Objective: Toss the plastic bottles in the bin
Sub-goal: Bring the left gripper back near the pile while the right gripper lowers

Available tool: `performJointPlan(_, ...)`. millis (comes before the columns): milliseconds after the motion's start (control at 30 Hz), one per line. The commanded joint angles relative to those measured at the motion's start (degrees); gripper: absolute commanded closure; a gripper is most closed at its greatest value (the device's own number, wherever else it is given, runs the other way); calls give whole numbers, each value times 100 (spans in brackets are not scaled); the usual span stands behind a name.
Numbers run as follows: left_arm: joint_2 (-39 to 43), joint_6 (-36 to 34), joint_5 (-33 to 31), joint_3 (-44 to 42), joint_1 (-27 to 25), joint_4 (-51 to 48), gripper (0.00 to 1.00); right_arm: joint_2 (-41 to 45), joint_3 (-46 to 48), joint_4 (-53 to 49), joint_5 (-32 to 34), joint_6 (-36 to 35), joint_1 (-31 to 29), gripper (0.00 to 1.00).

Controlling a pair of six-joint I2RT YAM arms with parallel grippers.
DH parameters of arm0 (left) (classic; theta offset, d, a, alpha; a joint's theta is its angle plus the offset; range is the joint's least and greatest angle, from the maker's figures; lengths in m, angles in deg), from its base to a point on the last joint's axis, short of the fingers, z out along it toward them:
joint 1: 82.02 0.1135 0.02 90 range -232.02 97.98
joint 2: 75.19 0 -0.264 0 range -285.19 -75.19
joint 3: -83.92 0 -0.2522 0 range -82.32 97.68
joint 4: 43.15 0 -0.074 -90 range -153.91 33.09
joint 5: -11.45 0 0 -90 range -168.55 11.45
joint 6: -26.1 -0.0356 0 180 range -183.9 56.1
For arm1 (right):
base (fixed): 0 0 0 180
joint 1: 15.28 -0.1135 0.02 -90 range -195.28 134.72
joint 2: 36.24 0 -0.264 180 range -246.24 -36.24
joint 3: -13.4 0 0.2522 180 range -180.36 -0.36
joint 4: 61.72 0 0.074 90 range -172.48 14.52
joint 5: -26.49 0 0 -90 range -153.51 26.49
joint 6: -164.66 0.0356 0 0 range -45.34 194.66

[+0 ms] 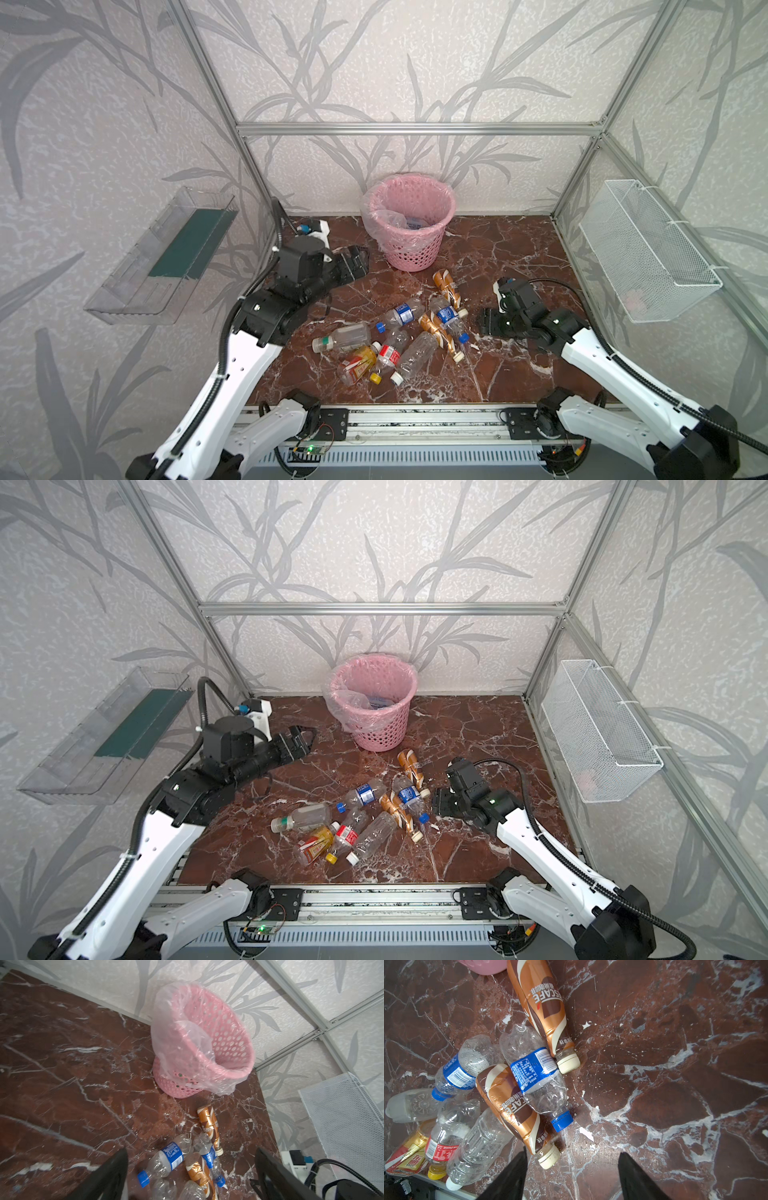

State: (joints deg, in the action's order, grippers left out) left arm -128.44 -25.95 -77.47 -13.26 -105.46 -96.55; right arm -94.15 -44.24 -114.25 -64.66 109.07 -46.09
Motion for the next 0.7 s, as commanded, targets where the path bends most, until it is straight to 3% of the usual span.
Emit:
performJointPlan(0, 377, 192, -340, -645, 49, -245, 7, -18, 42, 120, -109, 3, 19, 31)
performJointPlan(267, 1055, 432, -250, -1778, 148, -337, 8, -175, 81, 176, -292, 31, -21, 32)
performJointPlan(667, 1281, 580, -108, -2308, 241, -194, 10, -663, 163, 788, -1013, -179, -392, 32)
